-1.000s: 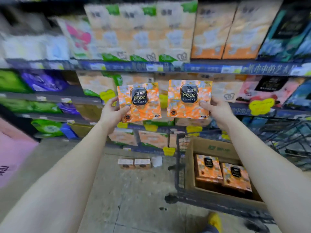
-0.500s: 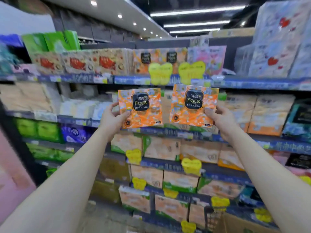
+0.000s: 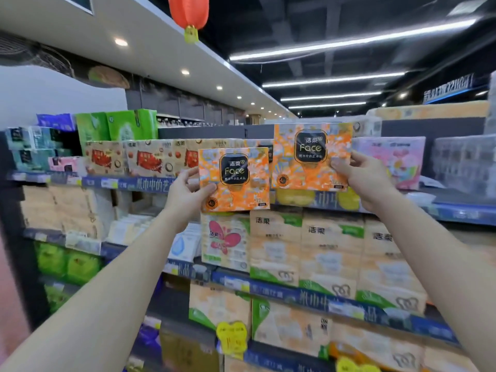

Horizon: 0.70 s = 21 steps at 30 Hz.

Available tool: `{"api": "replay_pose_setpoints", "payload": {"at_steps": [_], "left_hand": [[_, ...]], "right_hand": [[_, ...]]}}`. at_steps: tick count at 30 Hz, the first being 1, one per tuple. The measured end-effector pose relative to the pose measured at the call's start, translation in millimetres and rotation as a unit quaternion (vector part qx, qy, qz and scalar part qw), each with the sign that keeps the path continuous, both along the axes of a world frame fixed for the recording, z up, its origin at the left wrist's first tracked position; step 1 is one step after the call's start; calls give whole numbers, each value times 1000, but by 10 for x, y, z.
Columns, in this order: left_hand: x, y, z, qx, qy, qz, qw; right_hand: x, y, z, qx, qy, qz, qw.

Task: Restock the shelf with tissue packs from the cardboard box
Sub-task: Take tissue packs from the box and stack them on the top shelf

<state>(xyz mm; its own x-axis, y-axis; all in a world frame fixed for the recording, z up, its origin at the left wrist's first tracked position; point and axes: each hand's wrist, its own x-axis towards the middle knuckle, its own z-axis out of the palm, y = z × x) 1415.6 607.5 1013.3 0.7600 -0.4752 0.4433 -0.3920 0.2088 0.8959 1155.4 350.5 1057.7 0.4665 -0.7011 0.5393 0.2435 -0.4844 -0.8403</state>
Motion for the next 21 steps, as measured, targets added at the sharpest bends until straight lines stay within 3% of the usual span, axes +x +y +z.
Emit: {"api": "replay_pose_setpoints", "payload": {"at_steps": [14, 21], "left_hand": [[1148, -244, 451, -47, -12, -22, 999], [1574, -399, 716, -47, -36, -69, 996]], "right_hand": [[1357, -202, 666, -23, 22, -88, 996], [1947, -228, 435, -54, 154, -191, 968]]}}
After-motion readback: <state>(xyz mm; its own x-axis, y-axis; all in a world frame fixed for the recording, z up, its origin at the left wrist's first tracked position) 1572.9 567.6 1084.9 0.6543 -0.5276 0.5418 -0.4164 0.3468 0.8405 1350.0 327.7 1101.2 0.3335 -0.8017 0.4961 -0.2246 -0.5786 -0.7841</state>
